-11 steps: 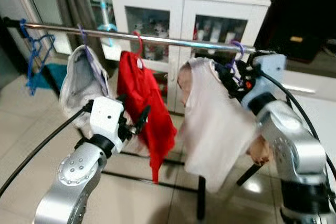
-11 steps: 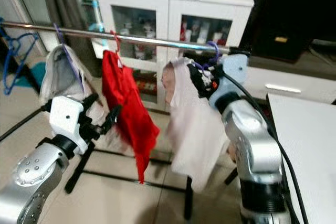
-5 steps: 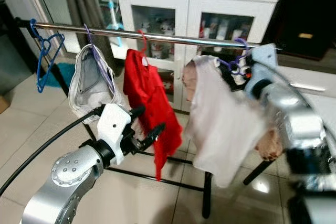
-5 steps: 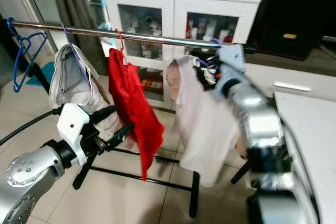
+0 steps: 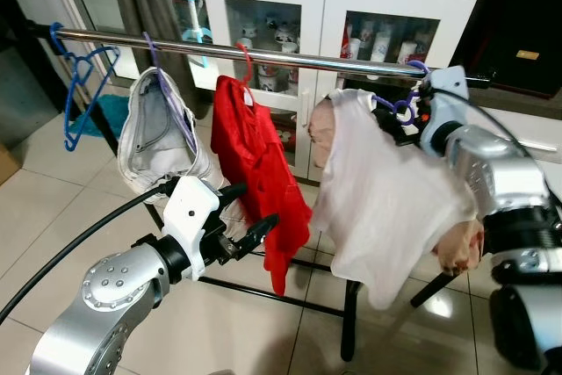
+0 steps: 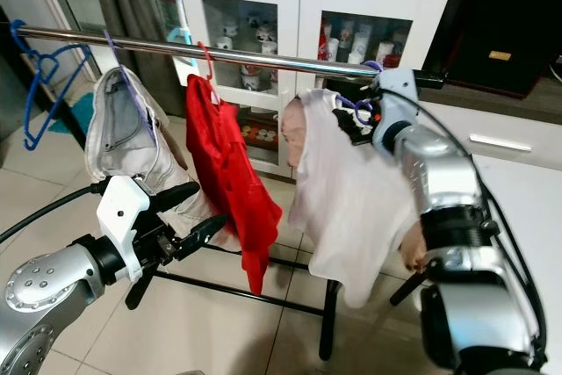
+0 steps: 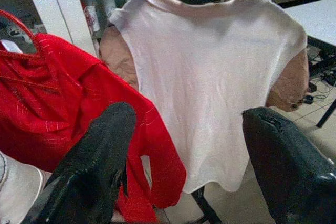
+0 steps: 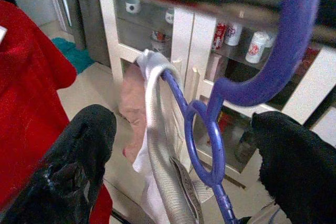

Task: Hang hanger

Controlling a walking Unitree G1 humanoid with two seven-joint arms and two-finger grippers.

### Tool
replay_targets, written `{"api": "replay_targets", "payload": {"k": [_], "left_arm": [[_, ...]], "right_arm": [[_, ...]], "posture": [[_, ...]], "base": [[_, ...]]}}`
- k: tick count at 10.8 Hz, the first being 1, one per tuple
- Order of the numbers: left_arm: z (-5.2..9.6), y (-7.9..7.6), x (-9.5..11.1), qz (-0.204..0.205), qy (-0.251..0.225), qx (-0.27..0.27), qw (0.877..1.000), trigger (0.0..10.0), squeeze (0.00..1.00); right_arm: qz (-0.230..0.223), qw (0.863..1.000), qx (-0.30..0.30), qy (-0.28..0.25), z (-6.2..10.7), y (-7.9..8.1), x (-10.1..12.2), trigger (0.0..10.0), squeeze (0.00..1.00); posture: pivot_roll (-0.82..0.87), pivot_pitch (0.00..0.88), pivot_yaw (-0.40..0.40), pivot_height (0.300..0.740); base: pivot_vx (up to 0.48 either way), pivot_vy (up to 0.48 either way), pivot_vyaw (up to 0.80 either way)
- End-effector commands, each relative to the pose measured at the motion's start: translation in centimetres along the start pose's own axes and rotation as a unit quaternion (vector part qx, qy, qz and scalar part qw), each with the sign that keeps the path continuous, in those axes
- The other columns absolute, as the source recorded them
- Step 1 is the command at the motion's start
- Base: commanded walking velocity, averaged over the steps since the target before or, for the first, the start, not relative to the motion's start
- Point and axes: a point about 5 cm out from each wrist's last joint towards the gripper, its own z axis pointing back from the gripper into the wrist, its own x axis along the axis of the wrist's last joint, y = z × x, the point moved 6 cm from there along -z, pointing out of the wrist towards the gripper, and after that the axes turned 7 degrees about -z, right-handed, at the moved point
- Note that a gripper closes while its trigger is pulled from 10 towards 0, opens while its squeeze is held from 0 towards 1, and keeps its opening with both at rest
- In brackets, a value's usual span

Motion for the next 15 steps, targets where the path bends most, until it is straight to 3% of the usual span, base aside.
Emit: {"api": "replay_targets", "payload": {"k": [1,2,3,5,15], "left_arm": [[0.1,-0.2,0.3,-0.002,-0.003,-0.002,1.0,10.0,0.0],[0.1,-0.2,0.3,-0.002,-0.004,-0.003,1.0,10.0,0.0],[0.0,-0.3,0.3,-0.002,-0.004,-0.005,1.0,10.0,0.0],[0.0,-0.3,0.3,-0.001,-0.004,-0.007,1.0,10.0,0.0],[-0.3,-0.5,0.3,-0.001,-0.007,-0.006,1.0,10.0,0.0]], "right_arm": [[-0.013,1.0,0.006,-0.009,0.1,-0.3,0.8,10.0,0.0],[-0.026,0.999,0.02,-0.007,-0.1,-0.1,0.8,7.6,0.0],[-0.041,0.998,0.036,0.007,-0.2,0.1,0.4,0.0,0.0],[-0.053,0.997,0.04,0.036,-0.3,-0.1,-0.7,0.0,0.0],[-0.071,0.996,0.057,0.027,-1.2,0.8,0.1,0.0,0.0]], "posture": [[-0.07,0.0,0.009,0.74],[-0.07,0.0,0.009,0.74],[-0.07,0.0,0.008,0.74],[-0.07,0.0,0.008,0.74],[-0.07,0.0,-0.001,0.74]], "base": [[0.0,0.0,0.0],[0.0,0.0,0.0],[0.0,0.0,0.0],[0.0,0.0,0.0],[0.0,0.0,0.0]]}}
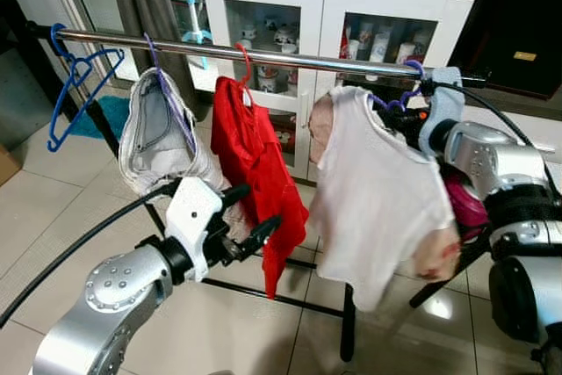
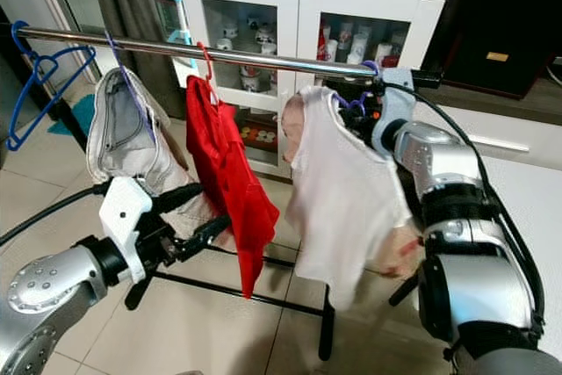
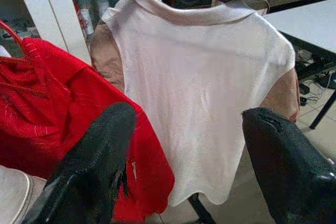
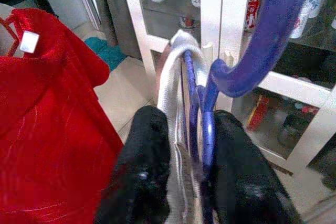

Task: Hang hanger

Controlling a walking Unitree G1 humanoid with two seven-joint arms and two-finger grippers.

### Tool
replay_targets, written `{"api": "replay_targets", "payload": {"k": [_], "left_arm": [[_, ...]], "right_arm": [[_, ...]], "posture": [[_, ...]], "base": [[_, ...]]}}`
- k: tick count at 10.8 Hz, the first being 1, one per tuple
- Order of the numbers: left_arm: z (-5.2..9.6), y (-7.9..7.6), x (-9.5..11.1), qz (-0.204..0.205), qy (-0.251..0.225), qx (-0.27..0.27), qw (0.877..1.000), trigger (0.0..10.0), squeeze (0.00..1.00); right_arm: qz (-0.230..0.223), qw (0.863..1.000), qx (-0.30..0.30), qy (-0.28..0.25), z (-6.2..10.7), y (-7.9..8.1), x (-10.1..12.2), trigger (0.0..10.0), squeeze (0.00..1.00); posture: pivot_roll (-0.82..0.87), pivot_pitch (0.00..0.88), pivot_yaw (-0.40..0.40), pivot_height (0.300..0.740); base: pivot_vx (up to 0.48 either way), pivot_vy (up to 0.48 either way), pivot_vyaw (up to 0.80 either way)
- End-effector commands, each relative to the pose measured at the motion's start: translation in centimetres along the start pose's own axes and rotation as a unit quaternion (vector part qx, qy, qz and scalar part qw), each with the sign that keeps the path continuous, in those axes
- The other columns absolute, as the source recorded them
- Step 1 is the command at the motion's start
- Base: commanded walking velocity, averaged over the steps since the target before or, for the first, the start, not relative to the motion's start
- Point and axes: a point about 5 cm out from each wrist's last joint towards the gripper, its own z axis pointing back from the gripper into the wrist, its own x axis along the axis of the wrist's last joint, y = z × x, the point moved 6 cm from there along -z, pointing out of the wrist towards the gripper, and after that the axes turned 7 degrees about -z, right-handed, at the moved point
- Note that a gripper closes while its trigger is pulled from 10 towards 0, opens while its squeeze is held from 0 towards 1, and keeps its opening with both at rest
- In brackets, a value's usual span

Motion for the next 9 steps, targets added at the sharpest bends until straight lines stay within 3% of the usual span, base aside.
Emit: {"api": "replay_targets", "payload": {"k": [1,9], "left_arm": [[-0.04,-0.07,0.25,-0.004,-0.003,0.0,1.0,10.0,0.0],[-0.11,-0.42,0.49,-0.002,-0.009,-0.012,1.0,10.0,0.0]], "right_arm": [[0.003,1.0,0.006,-0.009,-0.16,0.4,0.67,0.0,0.0],[0.005,1.0,0.005,-0.016,-0.32,0.65,0.27,0.0,0.0]], "posture": [[-0.07,0.0,-0.003,0.74],[-0.07,0.0,0.001,0.74]], "base": [[0.0,0.0,0.0],[0.0,0.0,0.0]]}}
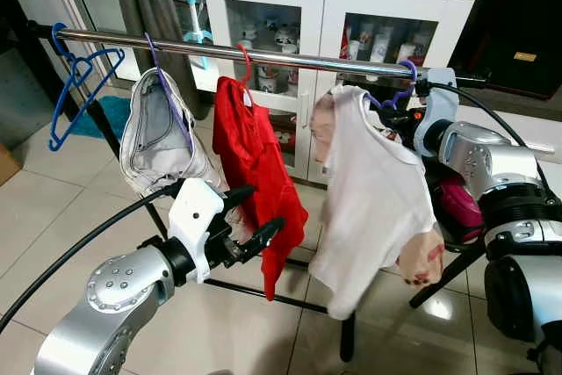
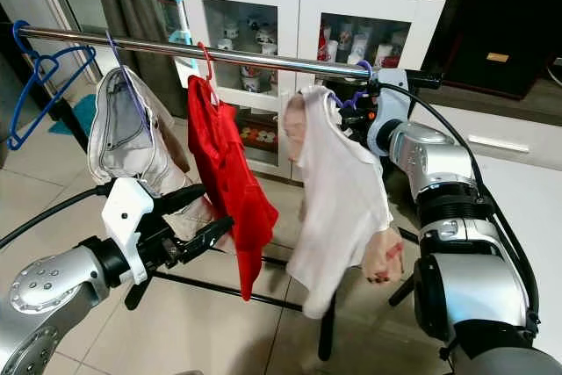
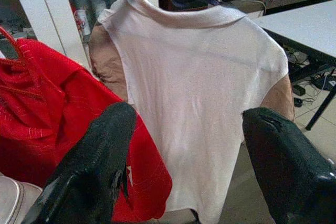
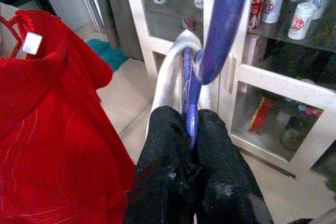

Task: Hang hanger

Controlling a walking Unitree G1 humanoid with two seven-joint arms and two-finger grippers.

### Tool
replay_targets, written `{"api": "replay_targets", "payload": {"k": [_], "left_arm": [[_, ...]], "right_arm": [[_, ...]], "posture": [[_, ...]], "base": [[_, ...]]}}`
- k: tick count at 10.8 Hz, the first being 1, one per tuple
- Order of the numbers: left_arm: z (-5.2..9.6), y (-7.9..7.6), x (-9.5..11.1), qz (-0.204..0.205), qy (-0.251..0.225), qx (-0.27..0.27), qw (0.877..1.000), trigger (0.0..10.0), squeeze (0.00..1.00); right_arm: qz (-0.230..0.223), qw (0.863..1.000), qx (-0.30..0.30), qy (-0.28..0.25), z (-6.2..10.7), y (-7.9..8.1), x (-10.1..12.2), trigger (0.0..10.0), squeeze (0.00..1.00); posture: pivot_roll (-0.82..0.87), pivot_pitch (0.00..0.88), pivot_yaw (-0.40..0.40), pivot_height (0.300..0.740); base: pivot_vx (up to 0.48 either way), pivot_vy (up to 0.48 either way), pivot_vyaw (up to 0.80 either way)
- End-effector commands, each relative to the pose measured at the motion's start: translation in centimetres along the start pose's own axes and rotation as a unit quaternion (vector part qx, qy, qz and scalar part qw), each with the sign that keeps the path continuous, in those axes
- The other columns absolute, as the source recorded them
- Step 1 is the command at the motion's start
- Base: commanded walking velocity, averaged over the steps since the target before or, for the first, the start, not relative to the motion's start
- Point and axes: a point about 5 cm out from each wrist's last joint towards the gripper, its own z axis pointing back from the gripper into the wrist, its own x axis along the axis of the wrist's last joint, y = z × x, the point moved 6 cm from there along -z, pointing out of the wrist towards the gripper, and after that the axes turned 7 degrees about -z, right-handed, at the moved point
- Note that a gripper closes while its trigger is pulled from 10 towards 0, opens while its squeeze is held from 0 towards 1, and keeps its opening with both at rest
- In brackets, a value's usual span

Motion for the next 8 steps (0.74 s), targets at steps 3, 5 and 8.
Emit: {"api": "replay_targets", "payload": {"k": [3,5,8], "left_arm": [[-0.4,1.8,-0.2,0.009,0.0,0.086,0.996,10.0,0.0],[-0.6,2.1,-0.5,0.017,0.0,0.109,0.994,10.0,0.0],[-0.4,2.2,-1.0,0.031,0.003,0.127,0.991,10.0,0.0]], "right_arm": [[0.032,0.993,0.023,-0.11,2.4,1.8,2.9,0.0,0.0],[0.04,0.989,0.039,-0.138,4.6,3.5,2.1,0.0,0.0],[0.014,0.988,0.035,-0.149,7.1,5.7,-0.9,0.0,0.0]], "posture": [[-0.07,0.0,0.002,0.74],[-0.08,0.0,0.007,0.74],[-0.1,0.0,0.009,0.74]], "base": [[0.0,0.0,0.0],[0.0,0.0,0.0],[0.0,0.0,0.0]]}}
